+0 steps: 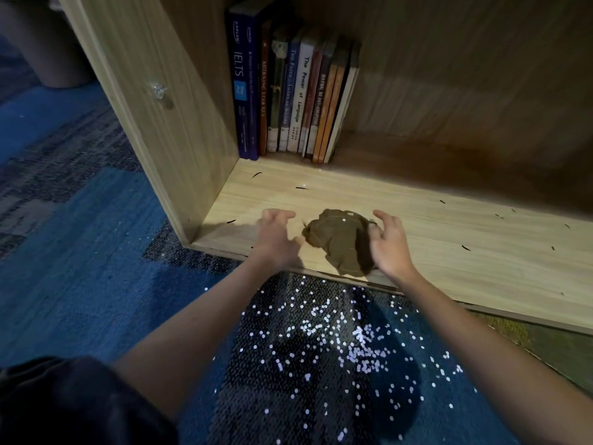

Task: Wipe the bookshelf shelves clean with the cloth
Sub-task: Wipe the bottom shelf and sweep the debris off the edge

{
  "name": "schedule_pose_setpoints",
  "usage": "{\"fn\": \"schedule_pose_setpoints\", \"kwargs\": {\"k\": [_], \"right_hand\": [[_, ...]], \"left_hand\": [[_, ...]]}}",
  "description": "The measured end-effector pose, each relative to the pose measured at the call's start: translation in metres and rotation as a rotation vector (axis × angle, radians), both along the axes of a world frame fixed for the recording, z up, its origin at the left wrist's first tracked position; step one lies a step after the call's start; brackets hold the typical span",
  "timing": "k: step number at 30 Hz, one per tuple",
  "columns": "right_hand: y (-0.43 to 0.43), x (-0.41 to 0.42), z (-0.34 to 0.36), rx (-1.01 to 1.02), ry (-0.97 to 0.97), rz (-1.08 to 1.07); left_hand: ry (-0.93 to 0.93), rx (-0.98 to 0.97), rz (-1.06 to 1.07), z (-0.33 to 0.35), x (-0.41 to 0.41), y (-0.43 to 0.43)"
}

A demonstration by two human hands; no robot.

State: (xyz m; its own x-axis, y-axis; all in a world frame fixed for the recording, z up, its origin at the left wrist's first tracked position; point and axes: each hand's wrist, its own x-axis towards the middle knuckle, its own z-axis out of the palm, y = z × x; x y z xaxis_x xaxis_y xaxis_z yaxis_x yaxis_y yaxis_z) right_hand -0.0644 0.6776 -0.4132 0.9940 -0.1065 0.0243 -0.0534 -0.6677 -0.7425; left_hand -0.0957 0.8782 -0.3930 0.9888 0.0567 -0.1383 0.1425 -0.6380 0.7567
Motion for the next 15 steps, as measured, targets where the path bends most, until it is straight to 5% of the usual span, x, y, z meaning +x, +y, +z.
{"fn": "schedule_pose_setpoints", "kwargs": {"k": [6, 12, 15], "right_hand": [[0.030, 0.009, -0.015, -0.504, 0.287, 0.325], [0.028, -0.047, -0.019, -0.577, -0.051, 0.521], [0.023, -0.078, -0.009, -0.331, 0.038, 0.693]], "left_hand": [[-0.018, 0.193, 0.004, -0.007, -0.003, 0.030], [-0.003, 0.146, 0.001, -0.013, -0.006, 0.038], [-0.022, 0.141, -0.012, -0.013, -0.011, 0.042]]}}
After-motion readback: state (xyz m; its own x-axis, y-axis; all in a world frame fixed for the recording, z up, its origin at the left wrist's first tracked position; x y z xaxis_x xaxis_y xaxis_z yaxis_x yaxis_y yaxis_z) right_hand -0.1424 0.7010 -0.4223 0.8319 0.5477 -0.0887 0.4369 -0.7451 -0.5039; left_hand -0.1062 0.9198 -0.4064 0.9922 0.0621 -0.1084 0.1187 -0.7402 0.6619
